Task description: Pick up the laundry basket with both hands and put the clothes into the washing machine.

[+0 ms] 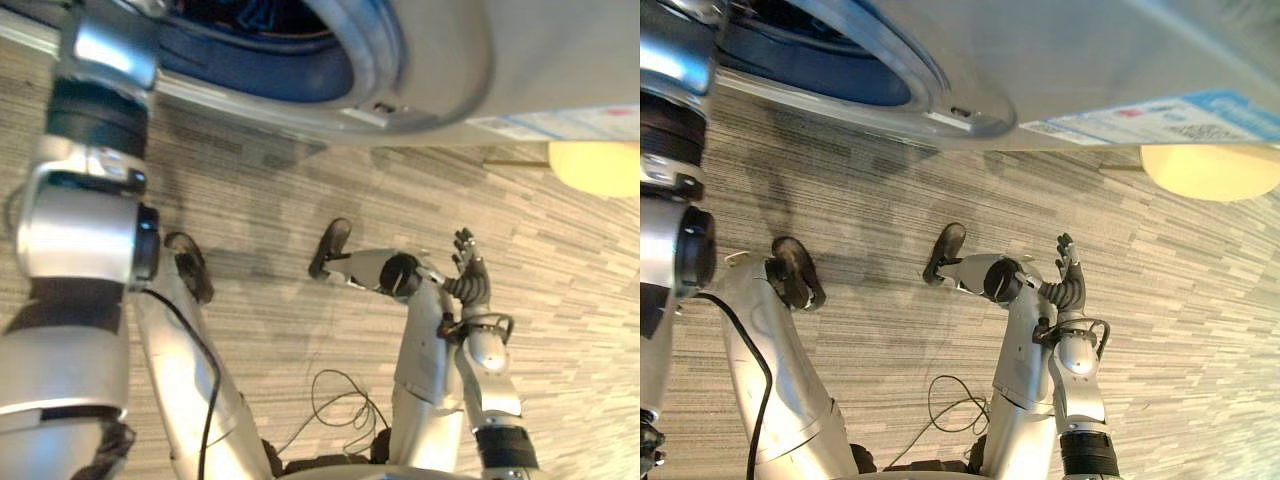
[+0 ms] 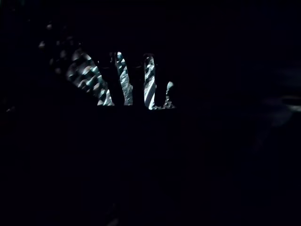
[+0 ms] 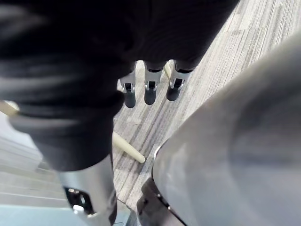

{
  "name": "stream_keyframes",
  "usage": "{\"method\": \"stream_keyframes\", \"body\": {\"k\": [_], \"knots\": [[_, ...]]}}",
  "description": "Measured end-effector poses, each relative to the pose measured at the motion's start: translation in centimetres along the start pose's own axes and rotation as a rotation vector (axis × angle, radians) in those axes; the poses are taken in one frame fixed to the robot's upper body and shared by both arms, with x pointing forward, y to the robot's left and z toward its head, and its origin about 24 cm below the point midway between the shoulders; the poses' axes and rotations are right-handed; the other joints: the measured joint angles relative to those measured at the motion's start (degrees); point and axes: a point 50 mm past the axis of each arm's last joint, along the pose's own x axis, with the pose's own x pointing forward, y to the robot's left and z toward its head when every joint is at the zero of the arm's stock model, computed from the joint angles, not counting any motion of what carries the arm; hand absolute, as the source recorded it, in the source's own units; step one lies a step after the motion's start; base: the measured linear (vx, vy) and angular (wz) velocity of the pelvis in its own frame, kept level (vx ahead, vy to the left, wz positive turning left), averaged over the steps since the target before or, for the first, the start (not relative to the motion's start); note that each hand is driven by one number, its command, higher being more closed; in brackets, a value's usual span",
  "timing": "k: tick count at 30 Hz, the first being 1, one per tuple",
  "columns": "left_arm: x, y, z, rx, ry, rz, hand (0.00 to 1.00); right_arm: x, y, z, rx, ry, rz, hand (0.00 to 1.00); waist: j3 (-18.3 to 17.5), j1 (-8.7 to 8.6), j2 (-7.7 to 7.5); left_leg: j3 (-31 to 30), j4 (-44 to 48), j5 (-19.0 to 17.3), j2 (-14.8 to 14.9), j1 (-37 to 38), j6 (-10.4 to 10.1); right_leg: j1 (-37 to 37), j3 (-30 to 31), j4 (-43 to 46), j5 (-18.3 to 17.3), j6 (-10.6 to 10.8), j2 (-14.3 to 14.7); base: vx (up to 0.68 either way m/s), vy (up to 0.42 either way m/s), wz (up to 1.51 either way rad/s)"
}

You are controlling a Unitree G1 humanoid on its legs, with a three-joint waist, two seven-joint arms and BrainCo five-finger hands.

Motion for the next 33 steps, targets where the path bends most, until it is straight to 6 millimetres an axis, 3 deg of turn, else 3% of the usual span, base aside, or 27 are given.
{"method": "stream_keyframes", "body": {"k": [4,6,12,15,16,19,25,30,33], "knots": [[-4.0,-1.7,1.6,-0.155,-0.198,-0.005,0.0,-0.3,0.2,-1.5,-0.011,0.071,0.011,0.0,-0.18,1.02,0.37,0.12,-4.03,1.53,-0.83,3.43,-0.6,3.87,-1.51,-2.85,-0.01,-0.01,-0.22,0.08,-0.038,0.21],[-6.9,-2.3,1.4,-0.163,-0.267,0.03,0.0,-0.5,0.5,-2.2,-0.018,0.103,0.024,0.0,-0.25,1.45,0.36,0.52,-6.92,2.77,-1.36,6.15,-1.09,6.34,-2.24,-4.35,-0.05,-0.06,-0.53,0.06,-0.072,0.34],[-11.2,-1.8,-0.2,0.226,-0.344,0.19,0.0,-0.9,1.0,-3.2,-0.032,0.13,0.042,0.0,-0.3,2.89,0.46,1.51,-14.22,6.18,-2.75,11.61,-1.89,10.97,-3.5,-8.69,-0.07,-0.16,-0.65,0.01,-0.069,0.28],[-13.4,-1.1,-1.0,0.271,-0.324,0.22,0.0,-1.3,1.0,-3.6,-0.039,0.149,0.05,0.0,-1.83,3.49,2.36,1.46,-16.75,7.63,-3.13,12.49,-2.02,12.19,-4.52,-10.27,-0.02,-0.24,-0.77,0.02,-0.034,0.2],[-14.3,-0.8,-1.1,0.257,-0.316,0.225,0.0,-1.5,0.9,-3.8,-0.041,0.158,0.048,0.0,-2.02,4.31,2.63,1.86,-17.66,8.01,-3.59,13.51,-2.23,12.75,-4.41,-10.62,0.0,-0.27,-0.82,0.03,-0.022,0.16],[-16.4,-0.7,-2.1,0.235,-0.265,0.202,0.0,-1.6,1.4,-3.9,-0.039,0.164,0.068,0.0,-3.14,4.53,3.55,1.67,-19.72,8.89,-3.89,14.31,-2.56,13.6,-5.11,-11.87,-0.01,-0.26,-0.71,0.02,-0.022,0.11],[-19.1,-0.7,-0.6,0.124,-0.301,0.175,0.0,-1.7,1.5,-4.0,-0.051,0.184,0.07,0.0,-3.15,5.7,3.59,-0.33,-19.5,8.86,-4.29,13.03,-2.55,14.17,-6.86,-12.33,-0.12,-0.07,-0.51,0.02,0.012,0.02],[-21.5,-0.5,-2.2,0.09,-0.217,0.114,0.0,-1.8,2.3,-3.9,-0.023,0.191,0.073,0.0,-3.15,6.19,3.59,-2.37,-18.35,8.81,-4.82,11.82,-2.57,15.13,-8.37,-12.31,-0.48,0.54,-0.49,0.03,0.039,0.04],[-23.3,-0.7,-3.4,0.068,-0.136,0.051,0.0,-1.8,2.4,-4.0,-0.016,0.199,0.068,0.0,-3.15,7.48,3.58,-3.28,-17.58,8.56,-4.87,11.07,-2.58,15.17,-8.81,-12.13,-0.62,0.76,-0.49,0.02,0.023,0.01]]}}
